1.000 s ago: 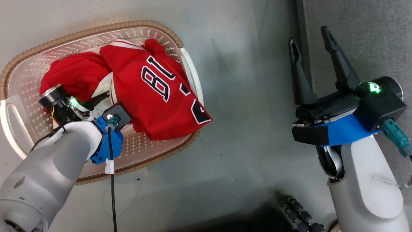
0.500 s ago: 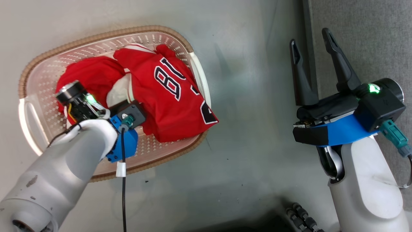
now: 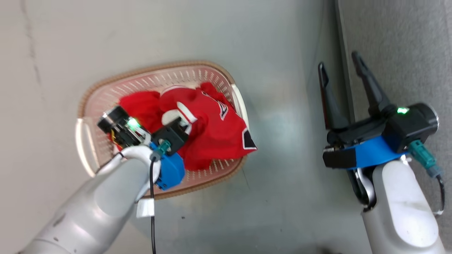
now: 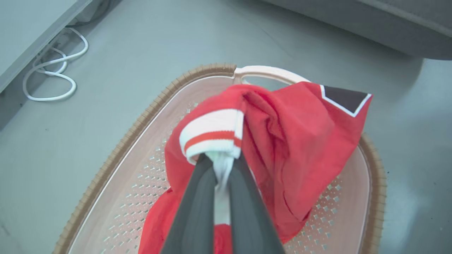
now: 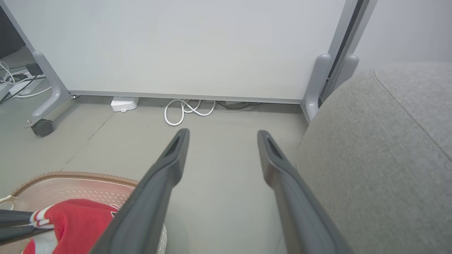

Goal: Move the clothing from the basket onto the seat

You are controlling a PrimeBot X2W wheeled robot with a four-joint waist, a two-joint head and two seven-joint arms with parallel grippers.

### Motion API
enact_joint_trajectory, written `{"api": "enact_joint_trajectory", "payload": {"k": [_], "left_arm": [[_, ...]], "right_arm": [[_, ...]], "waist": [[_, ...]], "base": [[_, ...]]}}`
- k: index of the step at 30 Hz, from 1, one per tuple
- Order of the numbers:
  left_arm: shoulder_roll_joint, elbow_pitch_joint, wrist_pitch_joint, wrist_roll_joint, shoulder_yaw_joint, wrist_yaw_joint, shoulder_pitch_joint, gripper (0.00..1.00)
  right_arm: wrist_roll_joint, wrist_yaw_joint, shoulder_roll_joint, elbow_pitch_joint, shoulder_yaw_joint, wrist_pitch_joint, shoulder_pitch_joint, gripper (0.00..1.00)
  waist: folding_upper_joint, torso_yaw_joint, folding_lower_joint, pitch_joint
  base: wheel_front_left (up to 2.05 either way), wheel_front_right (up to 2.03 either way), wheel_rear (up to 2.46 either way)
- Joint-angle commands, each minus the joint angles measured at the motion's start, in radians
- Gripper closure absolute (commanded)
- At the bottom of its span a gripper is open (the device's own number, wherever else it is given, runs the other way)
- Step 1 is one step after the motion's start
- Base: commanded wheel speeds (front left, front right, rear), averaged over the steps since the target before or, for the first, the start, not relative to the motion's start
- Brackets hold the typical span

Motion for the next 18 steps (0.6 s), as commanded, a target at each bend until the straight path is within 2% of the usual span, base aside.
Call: {"api": "enact_joint_trajectory", "payload": {"k": [1,5,18], "left_arm": [[-0.009,-0.037,-0.005,0.012,0.032,0.004,0.037,1.00],[-0.013,-0.088,-0.005,0.020,0.087,0.005,0.082,1.00],[-0.062,-0.312,-0.005,0.063,0.355,0.009,0.241,1.00]], "right_arm": [[-0.006,0.000,-0.004,0.010,-0.004,-0.004,0.023,0.00],[-0.006,0.000,-0.004,0.024,-0.004,-0.004,0.045,0.00],[0.018,0.000,-0.004,0.065,-0.020,-0.004,0.149,0.00]], "waist": [[0.0000,0.040,0.0000,-0.084],[0.0000,0.054,0.0000,-0.140],[0.0000,0.093,0.0000,-0.373]], "base": [[0.00,0.00,0.00],[0.00,0.00,0.00],[0.00,0.00,0.00]]}}
